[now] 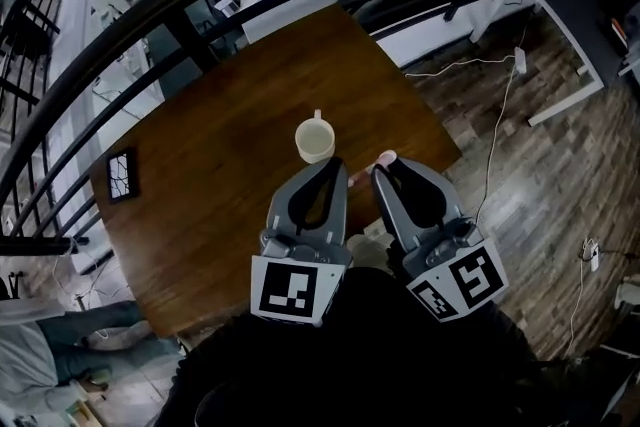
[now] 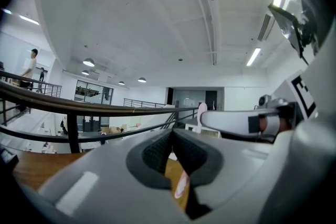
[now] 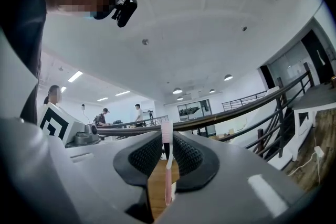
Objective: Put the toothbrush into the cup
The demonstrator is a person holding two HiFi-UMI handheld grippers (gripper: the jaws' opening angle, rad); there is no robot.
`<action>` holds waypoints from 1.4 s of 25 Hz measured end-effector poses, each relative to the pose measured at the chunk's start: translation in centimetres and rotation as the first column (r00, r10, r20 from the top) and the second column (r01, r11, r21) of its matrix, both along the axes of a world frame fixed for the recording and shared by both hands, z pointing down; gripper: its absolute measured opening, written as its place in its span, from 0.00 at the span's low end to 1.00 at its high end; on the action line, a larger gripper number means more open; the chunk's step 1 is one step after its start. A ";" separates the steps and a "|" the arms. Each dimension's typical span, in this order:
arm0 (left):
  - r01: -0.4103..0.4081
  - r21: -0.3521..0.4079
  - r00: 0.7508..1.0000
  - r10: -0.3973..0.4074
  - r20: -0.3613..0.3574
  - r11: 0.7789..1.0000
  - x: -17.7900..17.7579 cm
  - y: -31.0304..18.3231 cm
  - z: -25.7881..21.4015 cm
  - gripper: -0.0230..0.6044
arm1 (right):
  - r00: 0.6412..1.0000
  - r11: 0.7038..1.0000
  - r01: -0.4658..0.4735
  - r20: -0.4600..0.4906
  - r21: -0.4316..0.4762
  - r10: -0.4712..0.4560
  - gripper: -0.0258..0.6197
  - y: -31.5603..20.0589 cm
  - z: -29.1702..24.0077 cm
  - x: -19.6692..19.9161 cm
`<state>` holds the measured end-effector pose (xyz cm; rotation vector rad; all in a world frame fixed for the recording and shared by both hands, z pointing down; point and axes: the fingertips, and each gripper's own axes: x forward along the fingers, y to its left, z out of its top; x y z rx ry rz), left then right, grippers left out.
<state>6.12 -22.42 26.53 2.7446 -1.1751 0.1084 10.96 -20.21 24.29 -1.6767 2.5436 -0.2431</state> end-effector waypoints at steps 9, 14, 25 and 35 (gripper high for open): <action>0.141 -0.027 0.990 -0.140 0.013 0.990 -0.8 -5.8 0.7 0.05 | 0.992 0.992 0.128 0.013 -0.019 -0.128 0.13 -6.9 0.5 -0.2; 0.243 -0.058 0.970 -0.242 0.026 0.968 -2.3 -8.6 1.9 0.05 | 0.977 0.977 0.211 0.024 -0.039 -0.210 0.13 -10.3 1.4 -1.3; 0.363 -0.157 0.932 -0.359 0.051 0.919 -3.0 -12.5 5.9 0.05 | 0.934 0.921 0.357 0.026 -0.158 -0.357 0.14 -14.1 6.4 -2.7; 0.419 -0.273 0.908 -0.405 0.108 0.866 -4.6 -13.4 11.1 0.05 | 0.906 0.860 0.417 0.054 -0.296 -0.421 0.14 -15.2 12.0 -4.1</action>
